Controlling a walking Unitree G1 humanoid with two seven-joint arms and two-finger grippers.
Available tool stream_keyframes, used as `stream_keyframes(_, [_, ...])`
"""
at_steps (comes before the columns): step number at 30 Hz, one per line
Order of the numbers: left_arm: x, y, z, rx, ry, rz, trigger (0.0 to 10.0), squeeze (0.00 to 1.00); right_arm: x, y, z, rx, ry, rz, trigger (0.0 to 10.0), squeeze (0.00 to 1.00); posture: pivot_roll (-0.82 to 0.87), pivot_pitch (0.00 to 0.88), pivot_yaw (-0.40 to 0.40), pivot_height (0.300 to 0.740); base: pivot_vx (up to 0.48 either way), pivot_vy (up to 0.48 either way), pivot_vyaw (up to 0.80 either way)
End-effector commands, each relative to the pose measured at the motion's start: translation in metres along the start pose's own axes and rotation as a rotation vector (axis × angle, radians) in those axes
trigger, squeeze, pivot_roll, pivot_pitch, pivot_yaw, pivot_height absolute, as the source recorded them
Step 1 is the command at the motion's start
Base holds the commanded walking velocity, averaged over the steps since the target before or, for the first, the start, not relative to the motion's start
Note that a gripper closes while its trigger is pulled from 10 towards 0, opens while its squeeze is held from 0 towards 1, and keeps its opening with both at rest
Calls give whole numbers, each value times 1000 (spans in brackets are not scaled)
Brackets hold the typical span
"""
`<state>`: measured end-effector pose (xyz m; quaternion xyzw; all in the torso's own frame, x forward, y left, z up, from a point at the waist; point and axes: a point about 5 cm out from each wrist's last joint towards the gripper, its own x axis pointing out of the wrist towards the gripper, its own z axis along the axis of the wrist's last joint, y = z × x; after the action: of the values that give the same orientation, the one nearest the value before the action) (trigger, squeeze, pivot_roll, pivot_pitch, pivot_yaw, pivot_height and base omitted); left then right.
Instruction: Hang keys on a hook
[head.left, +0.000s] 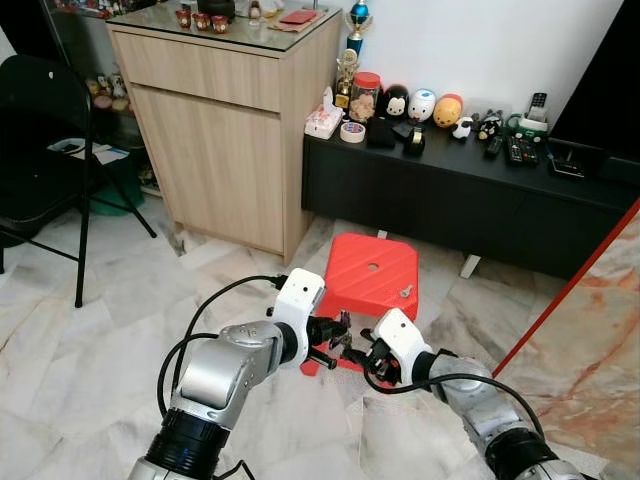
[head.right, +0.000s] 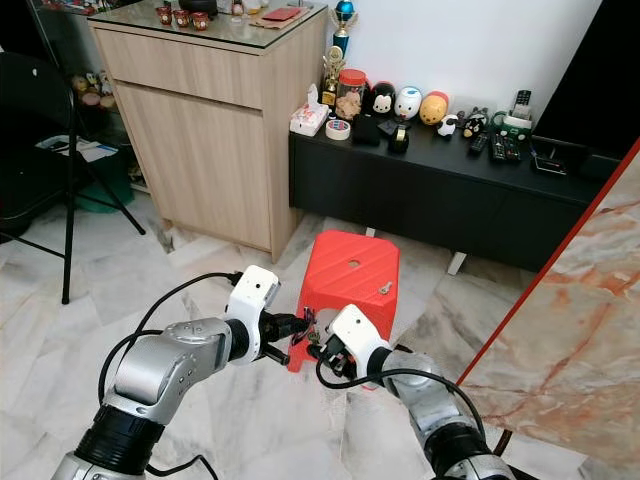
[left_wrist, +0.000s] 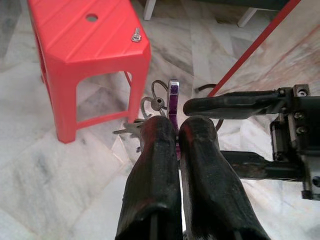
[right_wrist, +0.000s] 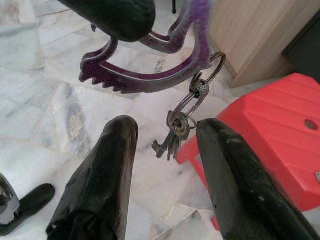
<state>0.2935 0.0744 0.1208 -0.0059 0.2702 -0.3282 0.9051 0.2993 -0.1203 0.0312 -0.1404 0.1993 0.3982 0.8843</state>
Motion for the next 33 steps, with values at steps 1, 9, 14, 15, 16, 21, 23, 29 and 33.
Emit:
stream_keyframes(1, [-2,-6,10,4,-33,-32,10000,0,1,-1,-1,-2,18,-9,10000,0,87,1,-97,740,0,0,0])
stream_keyframes(9, [-2,-8,12,1,-42,-45,10000,0,2,-2,-5,-10,39,-61,10000,0,86,1,-97,740,0,0,0])
stream_keyframes(14, [-2,-9,13,-1,-45,-50,10000,0,2,-3,-6,-2,44,-86,10000,0,87,1,-97,740,0,0,0])
stream_keyframes(15, [-2,-9,13,-3,-46,-51,10000,0,3,-3,-6,1,45,-93,10000,0,87,1,-97,740,0,0,0])
stream_keyframes(16, [-2,-9,14,-3,-48,-53,10000,0,3,-3,-6,5,44,-102,10000,0,89,2,-97,740,0,0,0])
stream_keyframes(21, [-3,-10,15,-3,-50,-57,10000,0,5,-2,-6,10,38,-127,10000,0,89,2,-97,740,0,0,0])
stream_keyframes(23, [-2,-10,15,-4,-51,-59,10000,0,6,-3,-5,18,22,-148,10000,0,89,2,-97,740,0,0,0])
stream_keyframes(29, [-3,-10,15,-5,-51,-61,10000,0,6,-7,-3,38,0,-188,10000,0,91,3,-96,740,0,0,0])
stream_keyframes(33, [-3,-11,14,-4,-49,-61,10000,0,4,-12,-1,38,-14,-216,10000,0,88,3,-97,740,0,0,0])
